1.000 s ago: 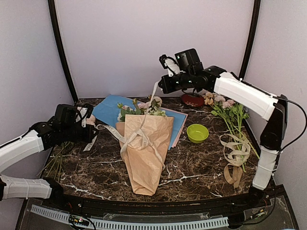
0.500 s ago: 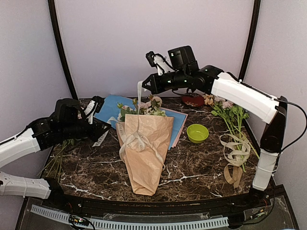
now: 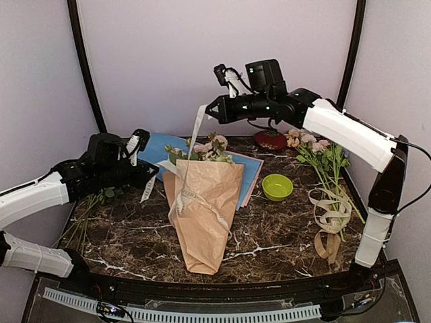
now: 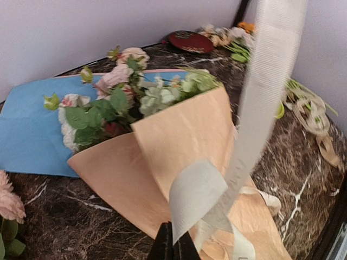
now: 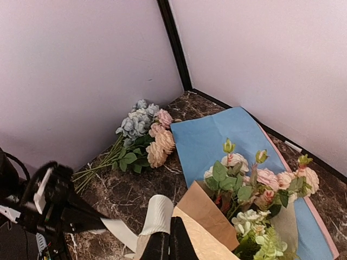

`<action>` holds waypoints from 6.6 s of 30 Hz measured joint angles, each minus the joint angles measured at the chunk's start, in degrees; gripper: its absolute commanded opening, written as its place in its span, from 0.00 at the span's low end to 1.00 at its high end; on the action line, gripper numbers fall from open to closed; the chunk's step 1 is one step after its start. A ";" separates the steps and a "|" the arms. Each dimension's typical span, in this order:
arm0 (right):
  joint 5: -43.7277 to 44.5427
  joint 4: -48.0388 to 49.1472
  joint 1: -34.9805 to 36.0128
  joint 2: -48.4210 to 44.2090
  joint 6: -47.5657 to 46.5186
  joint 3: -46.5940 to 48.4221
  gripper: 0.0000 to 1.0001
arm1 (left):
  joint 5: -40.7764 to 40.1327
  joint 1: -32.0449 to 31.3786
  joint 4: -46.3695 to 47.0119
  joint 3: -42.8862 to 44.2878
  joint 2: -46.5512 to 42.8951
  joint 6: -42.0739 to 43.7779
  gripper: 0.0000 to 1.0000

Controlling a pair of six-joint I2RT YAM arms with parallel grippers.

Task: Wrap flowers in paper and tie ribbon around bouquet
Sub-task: Tie the ribbon around the folded bouquet, then cross the half-tied ribbon over the folded bouquet.

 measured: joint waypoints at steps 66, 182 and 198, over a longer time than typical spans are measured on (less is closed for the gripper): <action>9.05 14.45 -17.27 -45.24 17.49 -74.05 0.00 | -8.96 20.83 0.55 -2.89 -8.31 -21.77 0.00; 8.74 5.09 -66.49 -60.06 19.41 -87.19 0.00 | -7.69 61.59 0.33 -0.46 5.40 -8.11 0.00; 11.85 9.70 -2.93 -49.75 24.33 -74.07 0.10 | -11.17 14.88 4.37 7.76 -4.76 0.15 0.00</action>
